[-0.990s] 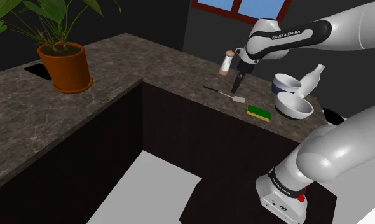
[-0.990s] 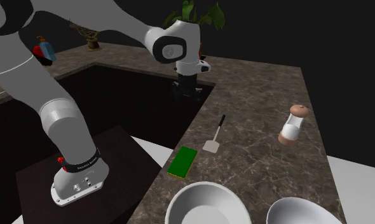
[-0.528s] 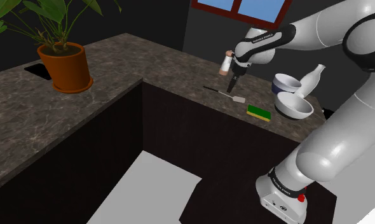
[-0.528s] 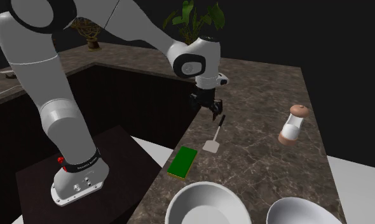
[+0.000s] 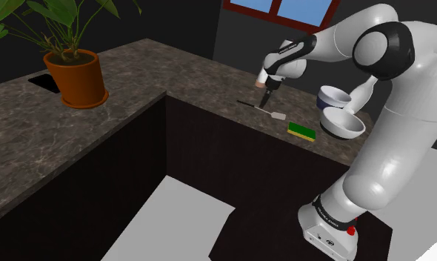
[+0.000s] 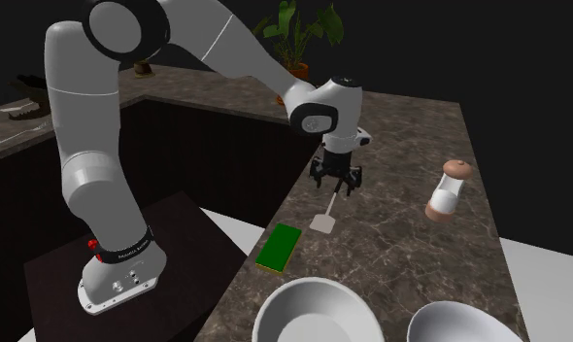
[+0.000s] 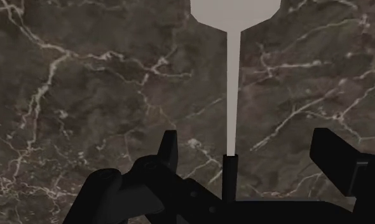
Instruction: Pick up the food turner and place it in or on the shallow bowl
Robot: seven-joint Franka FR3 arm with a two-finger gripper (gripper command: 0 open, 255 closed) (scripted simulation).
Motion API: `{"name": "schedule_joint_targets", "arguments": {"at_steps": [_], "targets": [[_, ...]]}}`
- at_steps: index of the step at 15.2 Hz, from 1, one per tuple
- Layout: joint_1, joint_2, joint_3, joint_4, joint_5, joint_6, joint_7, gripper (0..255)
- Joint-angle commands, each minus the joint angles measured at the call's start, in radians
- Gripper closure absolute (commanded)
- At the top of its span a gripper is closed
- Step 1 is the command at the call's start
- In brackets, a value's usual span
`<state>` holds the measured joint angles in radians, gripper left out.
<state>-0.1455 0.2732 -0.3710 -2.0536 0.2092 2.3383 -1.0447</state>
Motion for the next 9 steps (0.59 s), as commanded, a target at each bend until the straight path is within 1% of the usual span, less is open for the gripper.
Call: {"name": "schedule_joint_targets", "arguments": {"at_steps": [1,5,9], "targets": [[-0.005,0.025,0.006,0.000,0.015,0.023,-0.012,0],[-0.011,0.059,0.016,-0.005,0.037,0.060,-0.026,0],[-0.011,0.059,0.016,-0.005,0.037,0.060,-0.026,0]]}}
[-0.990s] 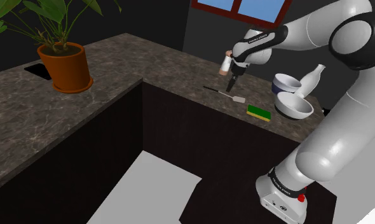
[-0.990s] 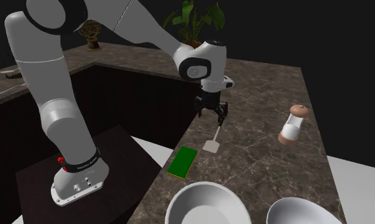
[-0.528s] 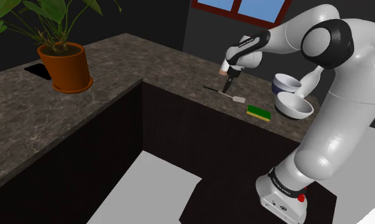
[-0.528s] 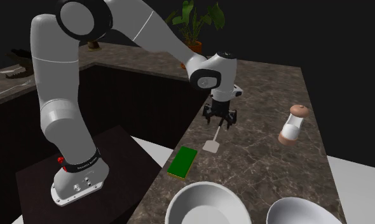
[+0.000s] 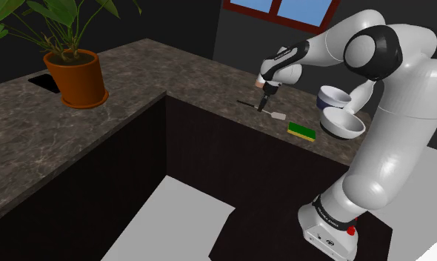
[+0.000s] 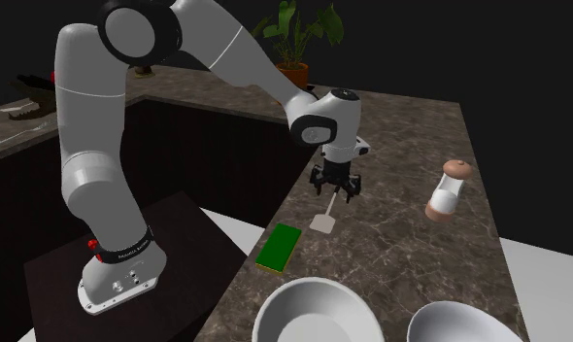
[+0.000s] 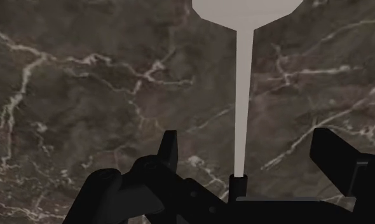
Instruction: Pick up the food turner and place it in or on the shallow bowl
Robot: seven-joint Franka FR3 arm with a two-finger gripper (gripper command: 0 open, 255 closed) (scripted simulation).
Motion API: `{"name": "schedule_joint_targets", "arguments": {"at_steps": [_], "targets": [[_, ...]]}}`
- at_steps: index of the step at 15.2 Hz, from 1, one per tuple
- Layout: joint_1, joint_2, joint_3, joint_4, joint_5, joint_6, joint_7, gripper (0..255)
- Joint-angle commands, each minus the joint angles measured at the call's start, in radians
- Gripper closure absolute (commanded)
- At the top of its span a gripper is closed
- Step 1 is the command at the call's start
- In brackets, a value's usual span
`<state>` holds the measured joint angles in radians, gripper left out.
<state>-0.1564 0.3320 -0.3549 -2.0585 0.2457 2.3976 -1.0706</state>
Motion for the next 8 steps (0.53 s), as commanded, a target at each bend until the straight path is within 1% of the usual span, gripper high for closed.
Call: {"name": "schedule_joint_targets", "arguments": {"at_steps": [1,3,4,8], "targets": [[0.000,0.000,0.000,0.000,0.000,0.001,0.000,0],[0.000,0.000,0.000,0.000,0.000,0.001,0.000,0],[0.000,0.000,0.000,0.000,0.000,0.001,0.000,255],[0.000,0.000,0.000,0.000,0.000,0.001,0.000,255]]}}
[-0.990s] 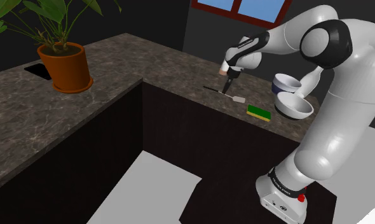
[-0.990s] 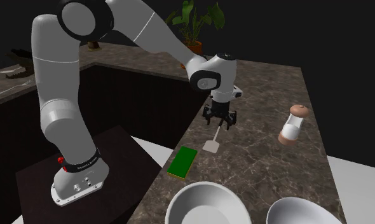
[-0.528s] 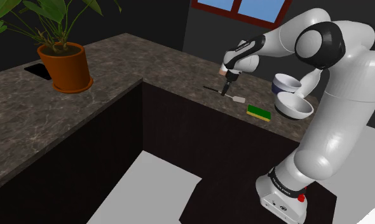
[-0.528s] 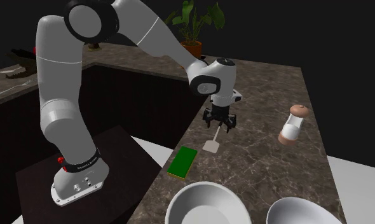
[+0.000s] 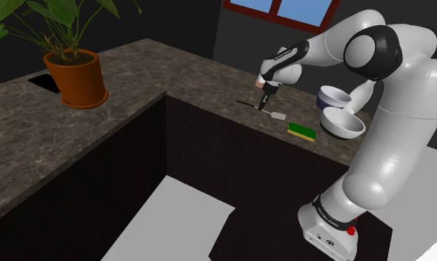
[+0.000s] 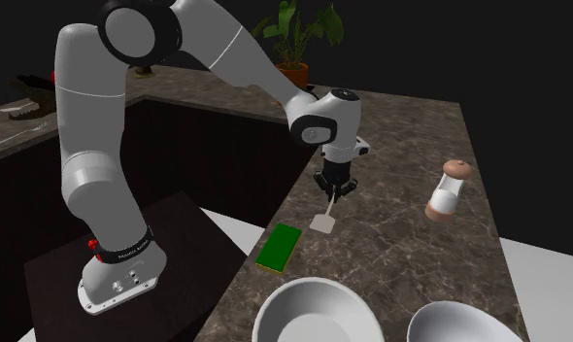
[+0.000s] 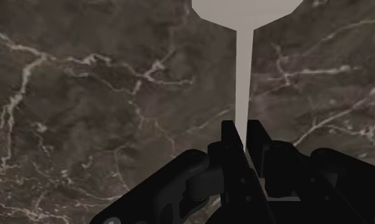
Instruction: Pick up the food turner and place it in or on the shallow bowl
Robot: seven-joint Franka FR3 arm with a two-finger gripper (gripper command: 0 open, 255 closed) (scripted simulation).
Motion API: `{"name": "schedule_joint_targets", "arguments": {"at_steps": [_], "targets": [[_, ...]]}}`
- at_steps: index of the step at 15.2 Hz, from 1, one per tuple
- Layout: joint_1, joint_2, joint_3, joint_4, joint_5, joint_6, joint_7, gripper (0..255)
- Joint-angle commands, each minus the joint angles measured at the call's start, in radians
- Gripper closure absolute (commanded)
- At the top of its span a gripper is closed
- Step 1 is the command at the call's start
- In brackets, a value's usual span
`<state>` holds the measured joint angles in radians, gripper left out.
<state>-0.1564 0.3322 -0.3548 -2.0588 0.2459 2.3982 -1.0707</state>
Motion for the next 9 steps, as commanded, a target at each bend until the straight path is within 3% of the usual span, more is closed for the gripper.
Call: {"name": "schedule_joint_targets", "arguments": {"at_steps": [1,9], "targets": [[0.000,0.000,0.000,0.000,0.000,0.000,0.000,255],[0.008,-0.036,-0.011,0.010,-0.024,-0.043,0.018,255]]}}
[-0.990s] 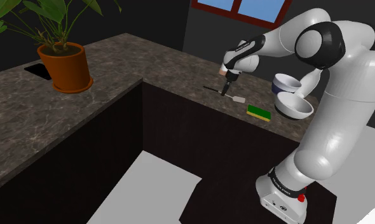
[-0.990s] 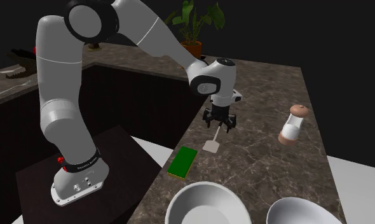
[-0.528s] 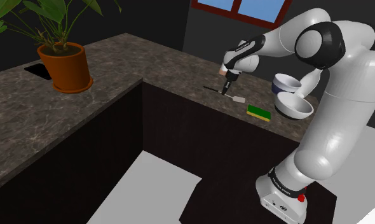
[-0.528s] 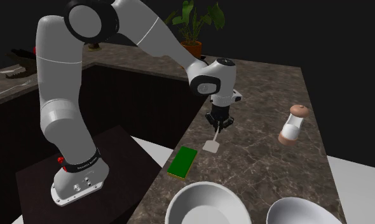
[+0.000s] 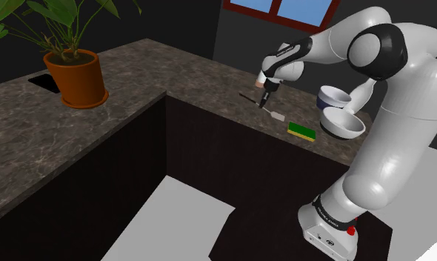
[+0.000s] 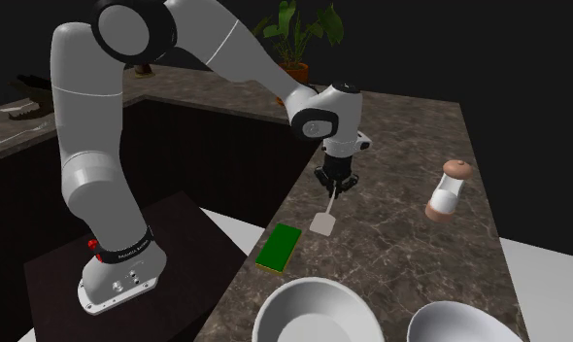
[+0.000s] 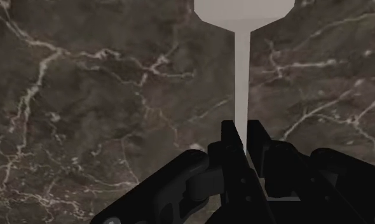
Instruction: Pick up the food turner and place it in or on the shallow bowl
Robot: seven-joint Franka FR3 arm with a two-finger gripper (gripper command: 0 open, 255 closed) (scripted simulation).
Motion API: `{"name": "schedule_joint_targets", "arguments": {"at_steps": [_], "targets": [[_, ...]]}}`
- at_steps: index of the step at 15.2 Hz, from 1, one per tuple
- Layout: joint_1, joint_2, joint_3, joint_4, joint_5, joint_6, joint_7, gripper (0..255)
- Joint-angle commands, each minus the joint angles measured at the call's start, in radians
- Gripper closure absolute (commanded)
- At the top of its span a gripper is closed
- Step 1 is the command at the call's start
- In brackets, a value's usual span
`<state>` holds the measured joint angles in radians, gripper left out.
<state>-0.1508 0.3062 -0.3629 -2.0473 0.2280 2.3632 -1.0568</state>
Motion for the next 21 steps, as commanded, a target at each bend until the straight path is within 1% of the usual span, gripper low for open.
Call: {"name": "schedule_joint_targets", "arguments": {"at_steps": [1,11,21], "targets": [[0.004,-0.019,-0.005,0.001,-0.011,-0.019,0.008,255],[0.016,-0.097,-0.022,0.044,-0.062,-0.132,0.046,255],[0.023,-0.157,-0.031,0.110,-0.100,-0.252,0.076,255]]}}
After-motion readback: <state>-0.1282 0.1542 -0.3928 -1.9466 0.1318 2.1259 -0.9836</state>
